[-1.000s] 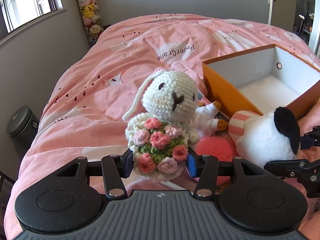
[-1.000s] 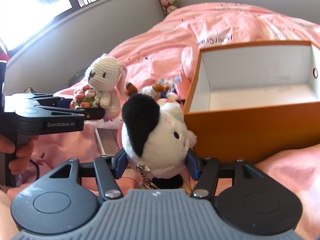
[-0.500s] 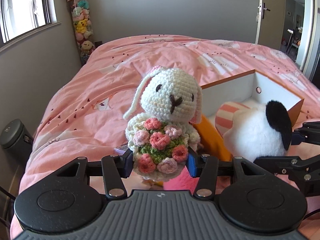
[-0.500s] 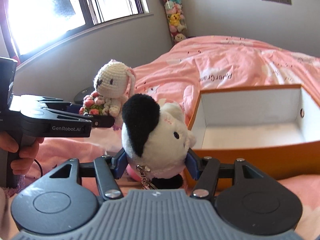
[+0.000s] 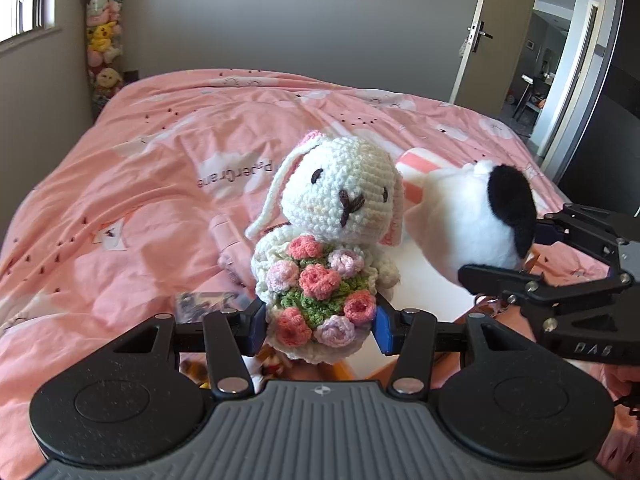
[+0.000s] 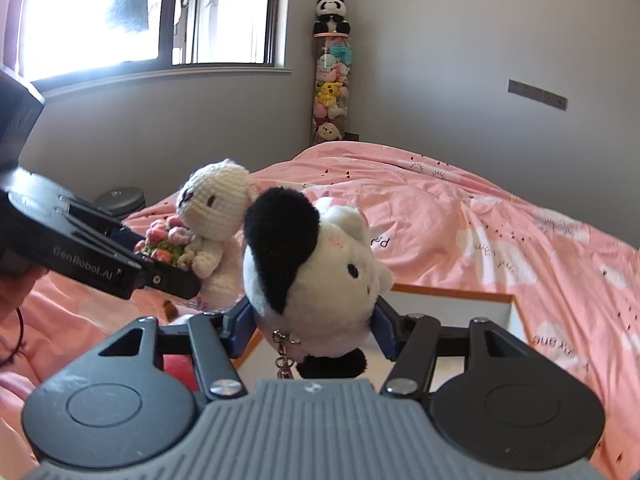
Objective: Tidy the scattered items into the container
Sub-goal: 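Carry both plushes into the orange box and open both tools, then withdraw both tools from the box toward the remaining toys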
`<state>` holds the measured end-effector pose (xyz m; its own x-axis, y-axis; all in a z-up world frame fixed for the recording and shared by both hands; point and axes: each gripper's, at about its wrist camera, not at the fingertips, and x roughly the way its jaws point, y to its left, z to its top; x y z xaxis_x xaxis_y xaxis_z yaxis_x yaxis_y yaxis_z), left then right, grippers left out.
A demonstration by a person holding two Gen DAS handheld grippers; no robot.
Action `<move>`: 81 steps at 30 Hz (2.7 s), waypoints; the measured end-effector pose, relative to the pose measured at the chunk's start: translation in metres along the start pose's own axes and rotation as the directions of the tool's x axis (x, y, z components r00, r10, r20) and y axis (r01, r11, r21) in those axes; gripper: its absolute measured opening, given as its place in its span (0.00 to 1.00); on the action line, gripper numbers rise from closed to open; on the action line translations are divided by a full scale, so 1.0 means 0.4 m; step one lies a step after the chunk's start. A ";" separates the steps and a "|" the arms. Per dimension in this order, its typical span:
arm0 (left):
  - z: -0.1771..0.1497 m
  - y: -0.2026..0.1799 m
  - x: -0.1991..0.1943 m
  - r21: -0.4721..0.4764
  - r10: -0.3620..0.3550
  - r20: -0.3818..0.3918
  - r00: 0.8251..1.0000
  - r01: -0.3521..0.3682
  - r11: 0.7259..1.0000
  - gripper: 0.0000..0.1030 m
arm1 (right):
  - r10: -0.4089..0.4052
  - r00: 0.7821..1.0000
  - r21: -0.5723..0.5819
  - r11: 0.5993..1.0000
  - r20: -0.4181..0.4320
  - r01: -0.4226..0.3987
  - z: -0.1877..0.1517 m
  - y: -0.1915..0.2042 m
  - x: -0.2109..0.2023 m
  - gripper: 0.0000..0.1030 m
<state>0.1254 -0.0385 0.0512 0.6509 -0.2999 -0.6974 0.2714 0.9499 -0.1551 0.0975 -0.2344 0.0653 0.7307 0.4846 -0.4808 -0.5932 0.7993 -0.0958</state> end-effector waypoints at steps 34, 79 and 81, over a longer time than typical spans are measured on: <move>0.052 0.003 0.461 -0.273 -0.063 -0.352 0.934 -0.038 0.961 0.62 | -0.091 0.823 -0.466 0.856 -0.561 -0.224 -0.124 -0.123 0.474 0.61; -0.027 0.084 0.252 -0.237 -0.134 -0.193 0.972 0.087 0.968 0.67 | 0.170 0.725 0.045 0.981 -0.668 -0.188 -0.081 -0.246 0.471 0.54; -0.028 0.084 0.253 -0.239 -0.131 -0.193 0.972 0.083 0.968 0.67 | 0.192 0.724 0.124 0.981 -0.662 -0.148 -0.079 -0.239 0.523 0.54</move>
<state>0.1924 -0.0358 -0.0323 0.4605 -0.3994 -0.7927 0.1478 0.9151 -0.3753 0.2964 -0.2206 -0.0535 0.1915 0.2698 -0.9437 -0.6482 0.7567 0.0848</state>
